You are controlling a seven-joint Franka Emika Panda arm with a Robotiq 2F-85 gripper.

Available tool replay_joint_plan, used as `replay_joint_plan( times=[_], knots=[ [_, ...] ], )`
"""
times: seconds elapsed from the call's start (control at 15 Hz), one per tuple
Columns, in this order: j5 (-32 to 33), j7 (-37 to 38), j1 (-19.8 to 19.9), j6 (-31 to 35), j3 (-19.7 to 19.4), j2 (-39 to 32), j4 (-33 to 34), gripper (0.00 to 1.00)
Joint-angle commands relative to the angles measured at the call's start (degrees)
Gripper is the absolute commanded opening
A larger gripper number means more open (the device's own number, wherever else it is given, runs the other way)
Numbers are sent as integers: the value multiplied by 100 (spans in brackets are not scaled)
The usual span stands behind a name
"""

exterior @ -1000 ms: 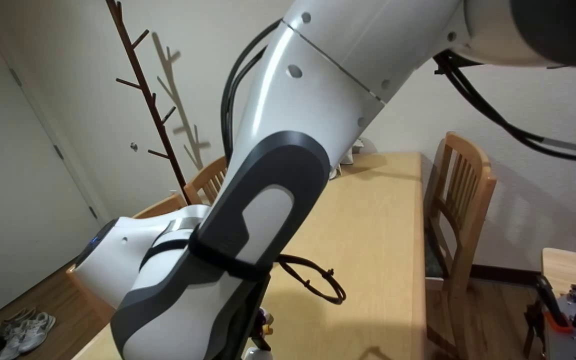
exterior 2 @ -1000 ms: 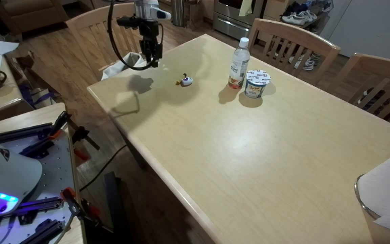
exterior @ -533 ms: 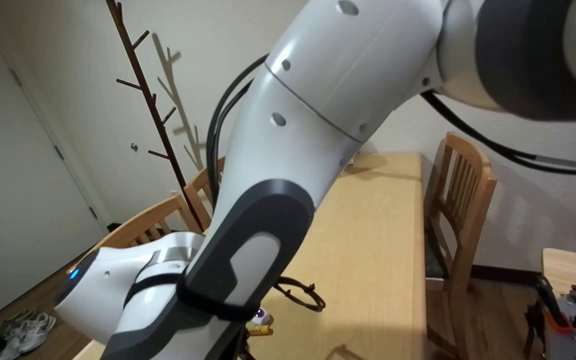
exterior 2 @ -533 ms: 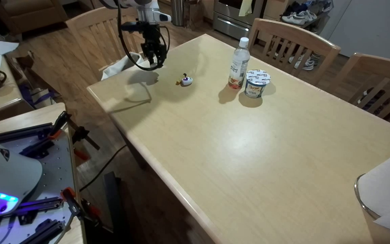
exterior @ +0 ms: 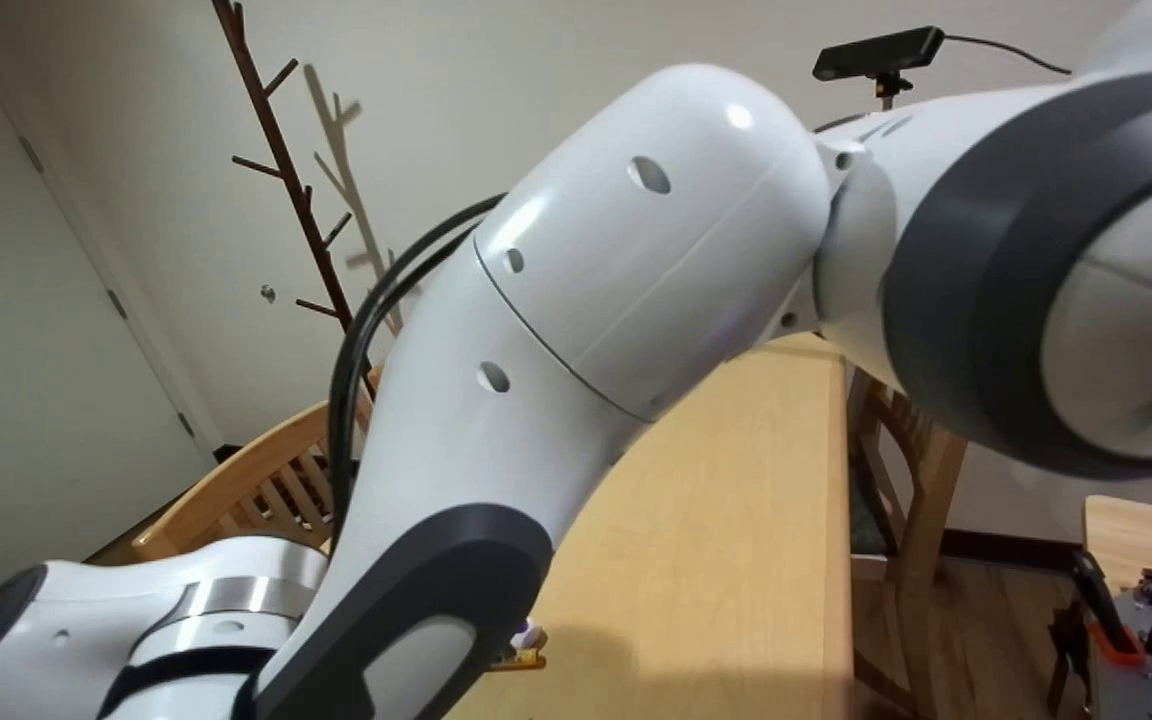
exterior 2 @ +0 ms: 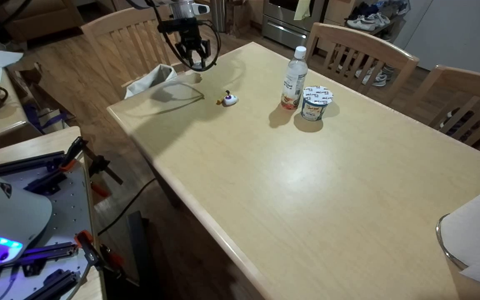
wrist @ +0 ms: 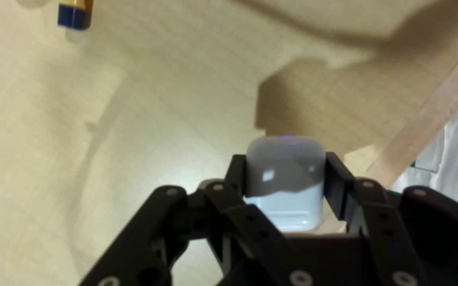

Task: Pick the white object on the table and put it in the bag

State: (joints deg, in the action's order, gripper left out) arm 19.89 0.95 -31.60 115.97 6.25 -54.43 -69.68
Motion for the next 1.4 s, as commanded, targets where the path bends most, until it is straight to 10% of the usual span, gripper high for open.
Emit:
replay_joint_plan(
  times=[0.0,0.33,0.4,0.47,0.53,1.33],
  knots=[
    [-14,-906,105,170,228,-179,538,25],
    [-56,-1420,61,1,363,-133,535,25],
    [-56,-1452,45,-49,378,-151,558,50],
    [-55,-1446,36,-44,374,-155,557,50],
    [-55,-1446,38,-43,367,-155,557,25],
    [-353,-4480,88,325,1280,-980,1294,25]
  ],
)
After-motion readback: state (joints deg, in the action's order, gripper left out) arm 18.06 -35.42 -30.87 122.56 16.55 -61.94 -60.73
